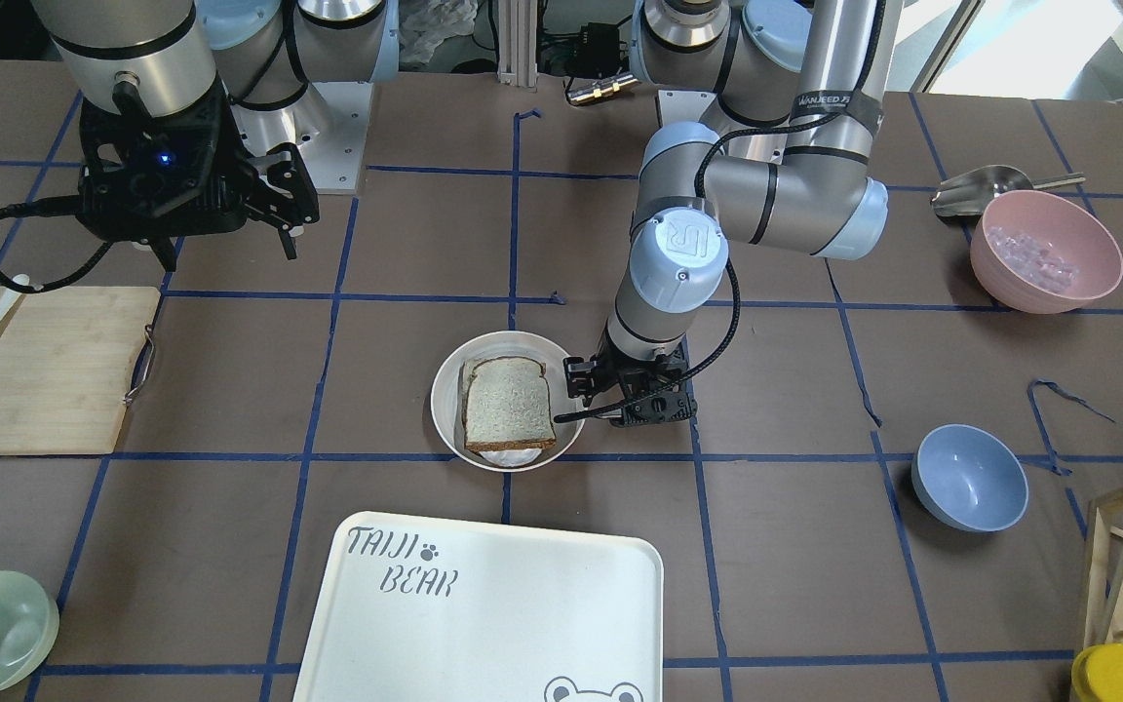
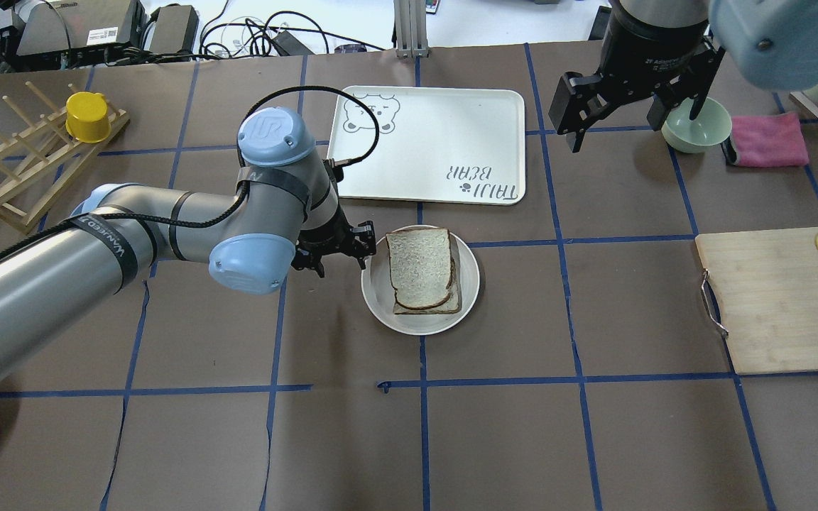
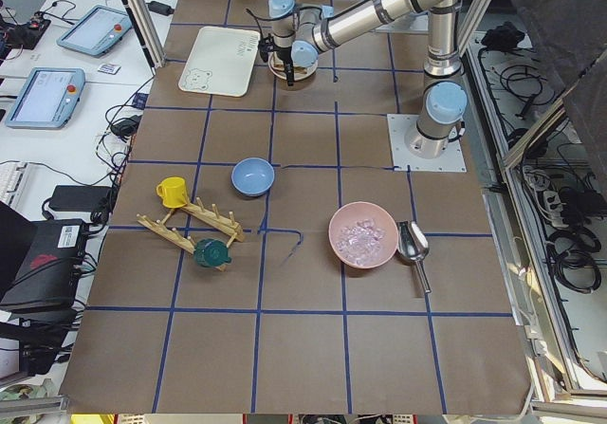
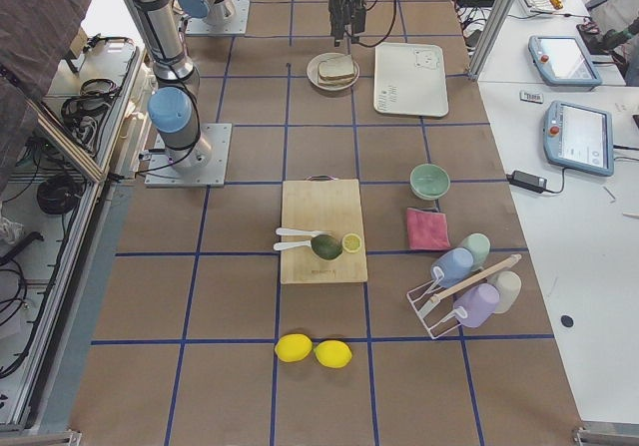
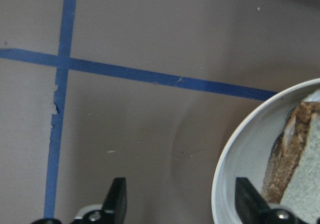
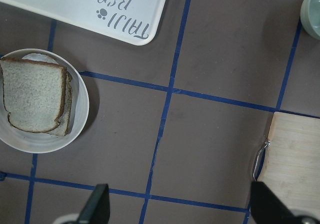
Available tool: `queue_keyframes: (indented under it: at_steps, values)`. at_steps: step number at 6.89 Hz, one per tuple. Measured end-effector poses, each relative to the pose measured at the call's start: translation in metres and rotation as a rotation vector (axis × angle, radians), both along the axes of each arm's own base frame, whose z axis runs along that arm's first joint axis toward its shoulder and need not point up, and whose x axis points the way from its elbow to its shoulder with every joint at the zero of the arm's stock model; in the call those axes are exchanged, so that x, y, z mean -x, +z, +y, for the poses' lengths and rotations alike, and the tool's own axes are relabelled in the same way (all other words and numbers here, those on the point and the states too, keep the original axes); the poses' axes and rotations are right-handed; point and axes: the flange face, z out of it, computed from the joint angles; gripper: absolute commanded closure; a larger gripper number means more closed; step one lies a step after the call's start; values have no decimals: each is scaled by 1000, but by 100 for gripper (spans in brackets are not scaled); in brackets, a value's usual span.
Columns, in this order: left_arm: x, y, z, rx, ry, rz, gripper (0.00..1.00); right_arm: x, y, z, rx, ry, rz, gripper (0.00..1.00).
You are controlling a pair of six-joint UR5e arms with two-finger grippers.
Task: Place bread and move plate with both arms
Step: 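Grasp the rim of the white plate with the left gripper, then slide the plate farther from the robot onto the bear tray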
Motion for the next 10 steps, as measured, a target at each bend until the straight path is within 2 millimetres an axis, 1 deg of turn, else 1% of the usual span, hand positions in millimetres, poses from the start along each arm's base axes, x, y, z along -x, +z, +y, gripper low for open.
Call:
queue_keyframes:
  at_steps: [1,3,5,6,8,10]
  values:
    - [6,-11,-1,-3,-13,1,36,0,0,0,0,1,0,0]
    - [13,-24,-2,1,-23,7,36,0,0,0,1,4,0,0]
    - [18,-34,-2,-6,-33,8,83,0,0,0,2,5,0,0]
    - [19,-36,-3,-5,-56,10,100,0,0,0,2,6,0,0]
    - [19,-37,-4,-1,-98,15,100,0,0,0,1,6,0,0]
    - [22,-35,-6,-3,-94,39,100,0,0,0,1,6,0,0]
